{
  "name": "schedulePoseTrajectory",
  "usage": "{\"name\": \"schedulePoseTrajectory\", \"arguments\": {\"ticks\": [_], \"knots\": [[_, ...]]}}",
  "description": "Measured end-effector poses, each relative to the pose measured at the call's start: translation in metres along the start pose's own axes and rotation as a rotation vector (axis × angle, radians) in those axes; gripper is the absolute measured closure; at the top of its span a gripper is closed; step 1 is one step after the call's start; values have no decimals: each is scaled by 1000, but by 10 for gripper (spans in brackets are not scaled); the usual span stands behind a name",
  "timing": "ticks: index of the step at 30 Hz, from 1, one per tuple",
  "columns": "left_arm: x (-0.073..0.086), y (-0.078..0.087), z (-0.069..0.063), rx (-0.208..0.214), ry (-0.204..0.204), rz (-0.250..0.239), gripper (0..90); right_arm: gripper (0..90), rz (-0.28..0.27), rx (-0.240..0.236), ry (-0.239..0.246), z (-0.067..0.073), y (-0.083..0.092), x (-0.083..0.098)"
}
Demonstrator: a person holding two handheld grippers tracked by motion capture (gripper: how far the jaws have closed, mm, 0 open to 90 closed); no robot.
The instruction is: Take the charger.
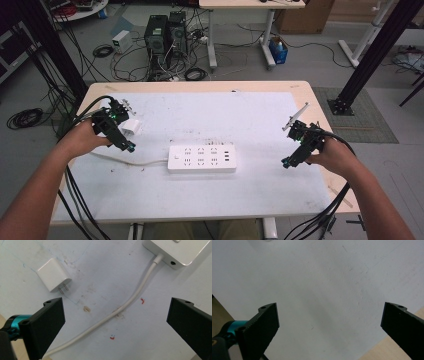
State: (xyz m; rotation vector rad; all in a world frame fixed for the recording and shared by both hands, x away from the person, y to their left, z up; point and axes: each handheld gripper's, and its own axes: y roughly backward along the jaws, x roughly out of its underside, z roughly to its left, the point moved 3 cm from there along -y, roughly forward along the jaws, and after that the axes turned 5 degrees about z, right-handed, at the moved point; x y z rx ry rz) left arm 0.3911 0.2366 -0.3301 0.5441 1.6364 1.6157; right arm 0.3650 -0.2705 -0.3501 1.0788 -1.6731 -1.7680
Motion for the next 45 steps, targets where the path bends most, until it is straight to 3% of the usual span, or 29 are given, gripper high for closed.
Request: {"name": "schedulePoseTrajectory", "arguments": {"ticks": [7, 11, 12, 17, 18, 22, 26, 31, 35, 37, 45], "knots": [[0, 0, 13, 5, 58, -24, 17, 10, -2, 4, -17, -1, 1, 1], [0, 0, 14, 1, 63, -26, 17, 10, -9, 7, -18, -1, 3, 2], [-2, 1, 19, -4, 92, -28, 17, 10, -19, 4, -15, -1, 4, 1], [-6, 0, 29, -17, 160, -37, 17, 10, -20, 6, -19, -4, 3, 0], [-7, -1, 31, -23, 167, -48, 17, 10, -22, 6, -20, -4, 3, 0], [-12, -1, 42, -26, 260, -109, 17, 10, -29, 8, -29, -5, 2, -1], [-16, -6, 50, -10, 286, -140, 17, 10, -28, 8, -23, -2, 0, -3], [-20, -19, 60, -28, 335, -154, 17, 10, -35, 11, -16, 0, 1, -6], [-17, -36, 73, -57, 387, -135, 17, 10, -29, 15, -11, 2, 0, -9], [-15, -47, 78, -51, 422, -137, 17, 10, -29, 16, -9, 4, 1, -9], [-13, -81, 94, -19, 464, -126, 17, 10, -37, 27, -14, 3, 6, -9]]}}
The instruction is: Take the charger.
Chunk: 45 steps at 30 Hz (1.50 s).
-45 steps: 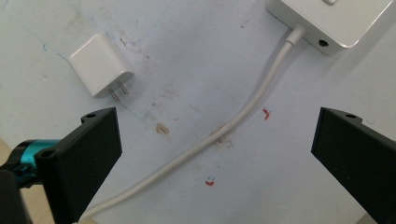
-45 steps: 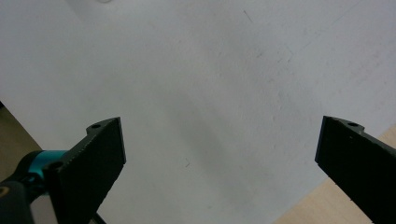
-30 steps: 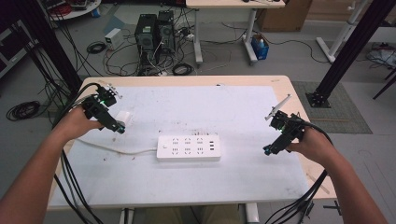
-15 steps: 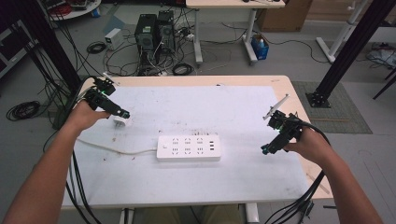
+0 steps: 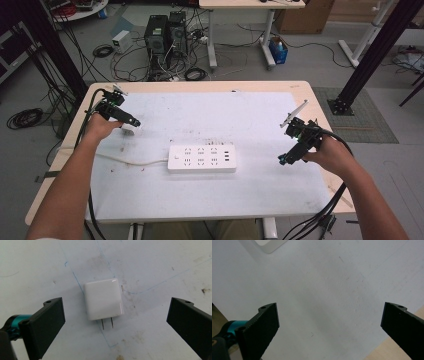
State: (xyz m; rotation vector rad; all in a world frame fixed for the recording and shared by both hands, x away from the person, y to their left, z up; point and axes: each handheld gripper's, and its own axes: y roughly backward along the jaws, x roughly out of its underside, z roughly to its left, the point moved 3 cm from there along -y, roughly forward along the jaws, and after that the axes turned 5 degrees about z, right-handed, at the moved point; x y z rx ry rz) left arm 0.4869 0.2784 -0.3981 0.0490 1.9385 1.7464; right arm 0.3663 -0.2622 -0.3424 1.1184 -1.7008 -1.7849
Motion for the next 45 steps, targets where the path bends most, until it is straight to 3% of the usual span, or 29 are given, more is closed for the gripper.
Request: {"name": "schedulePoseTrajectory", "arguments": {"ticks": [2, 7, 16, 18, 25, 33, 35, 38, 40, 41, 42, 45], "knots": [[-1, -7, 2, -6, -2, 12, 17, 10, -6, 2, 1, 0, 1, 0], [-4, -23, 4, 13, 40, 8, 17, 10, -4, 9, 9, 2, 1, 0], [-3, -47, 3, 39, 47, 46, 26, 10, -15, 12, 14, 2, 1, -1], [-2, -49, 4, 45, 39, 51, 79, 10, -17, 14, 15, 2, 1, -1], [-3, -51, 6, 13, 53, 39, 115, 10, -19, 13, 7, 0, 2, 2], [-1, -52, 8, -5, 17, 38, 194, 10, -14, 8, 10, 0, -1, 0], [0, -51, 9, -10, 15, 31, 276, 11, -12, 9, 13, 0, -2, -2], [1, -51, 10, -16, 12, 25, 302, 12, -9, 9, 14, 0, -3, -3], [1, -51, 10, -11, -10, 27, 318, 12, -6, 8, 12, -1, -3, -3], [1, -51, 10, -11, -10, 27, 348, 12, -6, 8, 12, -1, -3, -3], [0, -49, 8, -12, -36, 21, 420, 13, -8, 11, 3, -2, -3, -3], [0, -48, 7, -16, -51, 20, 425, 13, -9, 13, 3, -2, -3, -2]]}}
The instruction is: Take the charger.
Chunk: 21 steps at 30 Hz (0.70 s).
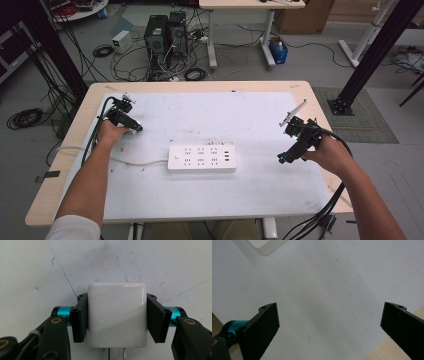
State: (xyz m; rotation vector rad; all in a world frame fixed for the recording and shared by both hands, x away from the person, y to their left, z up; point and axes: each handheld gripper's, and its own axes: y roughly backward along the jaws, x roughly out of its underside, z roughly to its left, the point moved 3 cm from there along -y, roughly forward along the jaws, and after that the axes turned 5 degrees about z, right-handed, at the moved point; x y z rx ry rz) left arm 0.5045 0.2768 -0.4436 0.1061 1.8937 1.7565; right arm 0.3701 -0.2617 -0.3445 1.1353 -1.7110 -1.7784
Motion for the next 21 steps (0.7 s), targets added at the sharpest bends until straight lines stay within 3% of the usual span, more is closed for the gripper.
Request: {"name": "schedulePoseTrajectory", "arguments": {"ticks": [7, 15, 18, 21], "knots": [[0, 11, -4, -1, -13, -34, 425, 13, -1, 5, -6, 1, 1, 1], [2, 41, -16, 18, -57, -96, 425, 13, -1, 13, -4, 3, 1, 0], [7, 61, -30, 25, -118, -119, 425, 14, -6, 10, -6, 4, 1, 0], [11, 79, -40, 39, -151, -158, 425, 13, -5, 18, -8, 3, 0, 0]]}}
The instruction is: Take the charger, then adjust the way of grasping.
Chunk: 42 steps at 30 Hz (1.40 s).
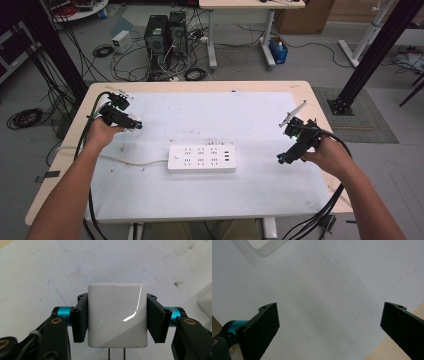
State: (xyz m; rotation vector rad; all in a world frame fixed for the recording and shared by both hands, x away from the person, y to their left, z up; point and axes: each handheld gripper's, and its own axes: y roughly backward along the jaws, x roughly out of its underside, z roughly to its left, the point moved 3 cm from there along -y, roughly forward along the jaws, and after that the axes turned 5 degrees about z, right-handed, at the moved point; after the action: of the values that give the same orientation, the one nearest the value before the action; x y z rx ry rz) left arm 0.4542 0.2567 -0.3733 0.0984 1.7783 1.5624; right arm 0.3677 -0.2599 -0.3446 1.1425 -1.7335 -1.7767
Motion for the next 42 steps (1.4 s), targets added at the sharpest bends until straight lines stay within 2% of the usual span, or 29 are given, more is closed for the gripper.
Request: {"name": "schedulePoseTrajectory", "arguments": {"ticks": [5, 6, 7, 10, 17, 18, 19, 20, 25, 31, 34, 39, 42], "knots": [[1, 26, -21, 31, -79, -32, 425, 13, -17, 13, -16, 0, 0, 0], [1, 26, -21, 31, -79, -32, 425, 13, -20, 14, -23, 1, 0, -1], [2, 34, -30, 44, -103, -48, 425, 14, -26, 14, -25, 1, 0, -1], [2, 44, -45, 76, -166, -51, 425, 14, -27, 20, -21, 3, 0, -1], [4, 65, -80, 136, -270, -79, 425, 14, -42, 22, -6, 11, 1, -4], [4, 68, -84, 143, -290, -79, 425, 14, -40, 24, -5, 13, 2, -4], [4, 68, -84, 143, -290, -79, 425, 14, -40, 24, -5, 13, 2, -4], [4, 72, -93, 167, -314, -81, 425, 14, -45, 26, 0, 15, 4, -5], [1, 78, -109, 189, -369, -80, 425, 14, -51, 33, 7, 19, 5, -8], [-3, 80, -121, 192, -397, -86, 425, 14, -43, 33, 11, 25, 4, -10], [-6, 80, -128, 197, -416, -80, 425, 14, -60, 32, 8, 28, 8, -10], [-14, 83, -143, 199, -473, -76, 425, 14, -123, 19, -56, 31, 15, -11], [-20, 86, -151, 224, -512, -103, 425, 13, -169, 2, -99, 33, 18, -13]]}}
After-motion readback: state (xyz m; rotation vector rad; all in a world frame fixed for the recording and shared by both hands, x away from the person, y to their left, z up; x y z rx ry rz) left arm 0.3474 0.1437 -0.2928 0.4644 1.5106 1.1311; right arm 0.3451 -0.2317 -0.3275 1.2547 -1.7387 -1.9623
